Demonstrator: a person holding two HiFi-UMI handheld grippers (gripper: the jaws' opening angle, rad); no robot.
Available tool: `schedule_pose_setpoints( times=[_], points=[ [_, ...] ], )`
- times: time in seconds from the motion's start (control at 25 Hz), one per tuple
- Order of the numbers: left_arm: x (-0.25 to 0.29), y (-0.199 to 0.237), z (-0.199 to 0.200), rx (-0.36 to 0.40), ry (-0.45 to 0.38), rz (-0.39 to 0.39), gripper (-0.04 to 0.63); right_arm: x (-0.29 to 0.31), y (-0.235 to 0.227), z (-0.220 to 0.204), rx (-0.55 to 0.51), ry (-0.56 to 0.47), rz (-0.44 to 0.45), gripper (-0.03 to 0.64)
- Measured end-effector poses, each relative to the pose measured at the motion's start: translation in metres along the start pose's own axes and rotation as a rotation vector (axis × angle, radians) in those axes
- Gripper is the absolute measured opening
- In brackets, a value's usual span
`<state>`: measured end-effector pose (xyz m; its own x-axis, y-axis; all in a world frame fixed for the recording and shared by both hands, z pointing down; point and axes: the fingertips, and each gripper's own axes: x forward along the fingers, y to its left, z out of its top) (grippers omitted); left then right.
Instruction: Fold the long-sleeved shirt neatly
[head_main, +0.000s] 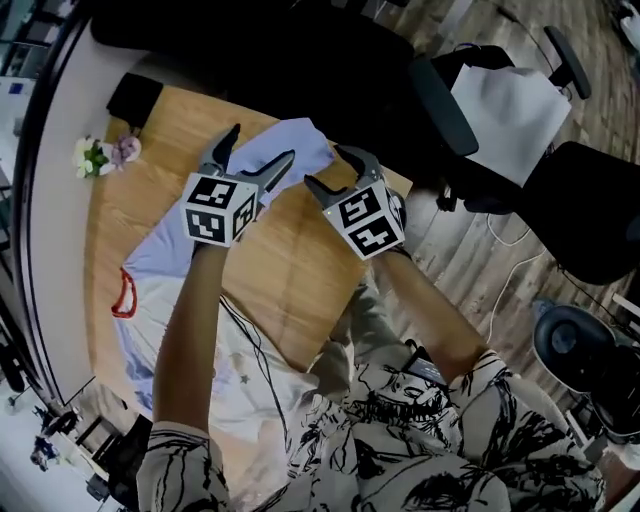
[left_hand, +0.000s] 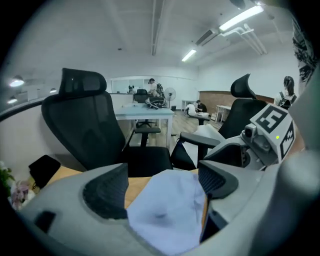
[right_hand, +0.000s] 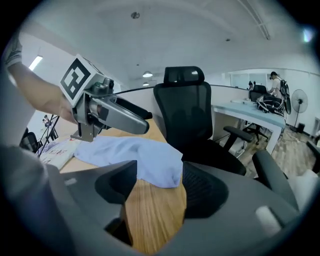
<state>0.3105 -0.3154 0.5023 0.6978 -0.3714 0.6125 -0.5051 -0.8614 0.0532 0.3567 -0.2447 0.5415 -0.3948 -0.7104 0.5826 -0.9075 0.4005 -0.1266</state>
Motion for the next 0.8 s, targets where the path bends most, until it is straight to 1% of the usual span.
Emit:
schedule_pose_setpoints(
  times=[0.04,0.12,0.16,0.28,0.4,0.44,0.48,0.52,0.56,0.6,0.68,0.72,0.76,0.8],
  points=[
    [0.011,0.004,-0.002,0.005,0.025,-0.012,0.423,0.006,-0.002,-0.001,0.018,0.018,0.001,0.280],
    [0.031,0.011,-0.008,0.025,0.080,-0.031,0.343,0.015,-0.006,-0.003,0.032,0.058,-0.007,0.251],
    [0.041,0.013,-0.011,0.039,0.108,-0.037,0.320,0.018,-0.008,-0.006,0.030,0.078,-0.017,0.222],
    [0.065,0.016,-0.020,0.070,0.183,-0.068,0.299,0.023,-0.010,-0.016,0.023,0.130,-0.036,0.186],
    [0.080,0.016,-0.029,0.056,0.244,-0.097,0.268,0.027,-0.009,-0.023,-0.009,0.164,-0.045,0.149],
    [0.083,0.016,-0.033,0.049,0.267,-0.109,0.251,0.027,-0.009,-0.025,-0.033,0.174,-0.050,0.128],
    [0.085,0.015,-0.038,0.048,0.293,-0.120,0.249,0.027,-0.009,-0.026,-0.055,0.187,-0.054,0.101],
    [0.086,0.014,-0.043,0.052,0.317,-0.127,0.240,0.028,-0.009,-0.027,-0.068,0.199,-0.056,0.089],
    [0.086,0.014,-0.046,0.057,0.333,-0.129,0.218,0.028,-0.009,-0.028,-0.069,0.206,-0.057,0.085],
    [0.086,0.014,-0.048,0.057,0.337,-0.125,0.213,0.028,-0.009,-0.028,-0.066,0.210,-0.059,0.078],
    [0.085,0.014,-0.050,0.044,0.329,-0.116,0.165,0.029,-0.011,-0.029,-0.062,0.212,-0.060,0.039],
    [0.084,0.012,-0.051,0.044,0.327,-0.117,0.131,0.029,-0.011,-0.030,-0.061,0.211,-0.059,0.034],
    [0.084,0.010,-0.052,0.055,0.327,-0.122,0.073,0.029,-0.011,-0.029,-0.058,0.210,-0.057,0.032],
    [0.083,0.008,-0.053,0.075,0.326,-0.124,0.032,0.030,-0.011,-0.028,-0.054,0.207,-0.054,0.031]
  ],
)
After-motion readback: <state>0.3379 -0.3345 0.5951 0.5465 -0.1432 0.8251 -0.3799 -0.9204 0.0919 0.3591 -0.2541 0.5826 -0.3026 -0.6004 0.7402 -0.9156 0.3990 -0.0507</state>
